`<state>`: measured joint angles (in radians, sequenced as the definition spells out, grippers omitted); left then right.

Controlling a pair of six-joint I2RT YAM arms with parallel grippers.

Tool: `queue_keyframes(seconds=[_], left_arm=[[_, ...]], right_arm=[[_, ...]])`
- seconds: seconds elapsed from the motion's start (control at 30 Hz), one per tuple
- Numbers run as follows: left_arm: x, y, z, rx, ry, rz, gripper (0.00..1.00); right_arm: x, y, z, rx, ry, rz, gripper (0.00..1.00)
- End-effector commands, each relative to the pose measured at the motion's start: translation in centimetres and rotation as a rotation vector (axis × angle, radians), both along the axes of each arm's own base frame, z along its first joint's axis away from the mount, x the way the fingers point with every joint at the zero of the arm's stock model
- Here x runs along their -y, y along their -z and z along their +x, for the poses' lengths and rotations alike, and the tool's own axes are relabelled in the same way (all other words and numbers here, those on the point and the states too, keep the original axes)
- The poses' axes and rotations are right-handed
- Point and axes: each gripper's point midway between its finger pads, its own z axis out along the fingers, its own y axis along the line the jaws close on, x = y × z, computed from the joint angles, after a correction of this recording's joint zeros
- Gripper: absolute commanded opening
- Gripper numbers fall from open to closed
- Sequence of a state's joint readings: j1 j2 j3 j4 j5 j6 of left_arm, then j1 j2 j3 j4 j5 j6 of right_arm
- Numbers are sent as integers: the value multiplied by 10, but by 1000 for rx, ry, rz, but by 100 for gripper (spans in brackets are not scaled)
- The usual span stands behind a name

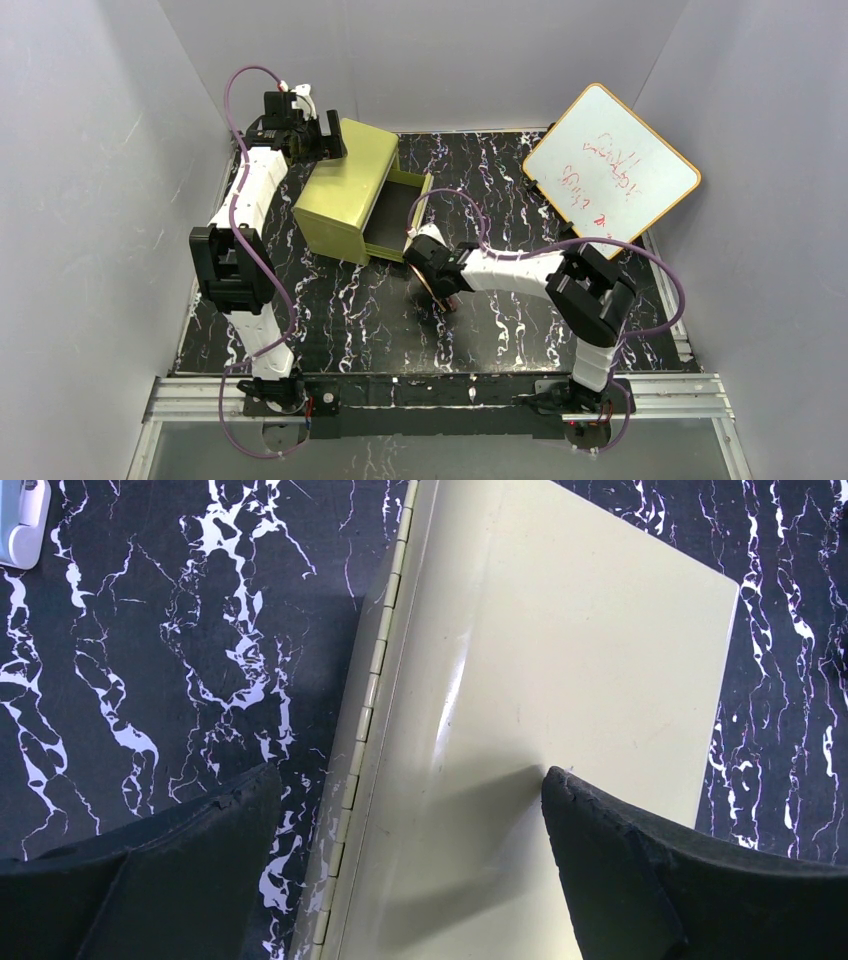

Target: Organize the makeup

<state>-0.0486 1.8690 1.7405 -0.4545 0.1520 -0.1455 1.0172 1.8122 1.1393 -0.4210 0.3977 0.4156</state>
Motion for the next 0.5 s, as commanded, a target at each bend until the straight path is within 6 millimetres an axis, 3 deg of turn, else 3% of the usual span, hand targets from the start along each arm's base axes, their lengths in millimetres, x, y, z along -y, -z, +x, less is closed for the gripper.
queue_keyframes(seconds=[0.0, 0.17, 0.27, 0.37, 0.47], left_arm=[[-36, 58, -43, -242, -52, 141, 99], [-36, 58, -43, -241, -54, 139, 99], [-37, 57, -42, -239, -55, 134, 99], [-37, 57, -42, -238, -56, 128, 99], [-36, 57, -42, -239, -54, 125, 99]], right_arm=[[10, -28, 19, 93, 48, -63, 1], [-21, -104, 42, 202, 53, 91, 1], [-35, -136, 50, 241, 44, 154, 1], [-52, -156, 60, 255, 46, 214, 1], [-65, -161, 78, 227, 99, 281, 1]])
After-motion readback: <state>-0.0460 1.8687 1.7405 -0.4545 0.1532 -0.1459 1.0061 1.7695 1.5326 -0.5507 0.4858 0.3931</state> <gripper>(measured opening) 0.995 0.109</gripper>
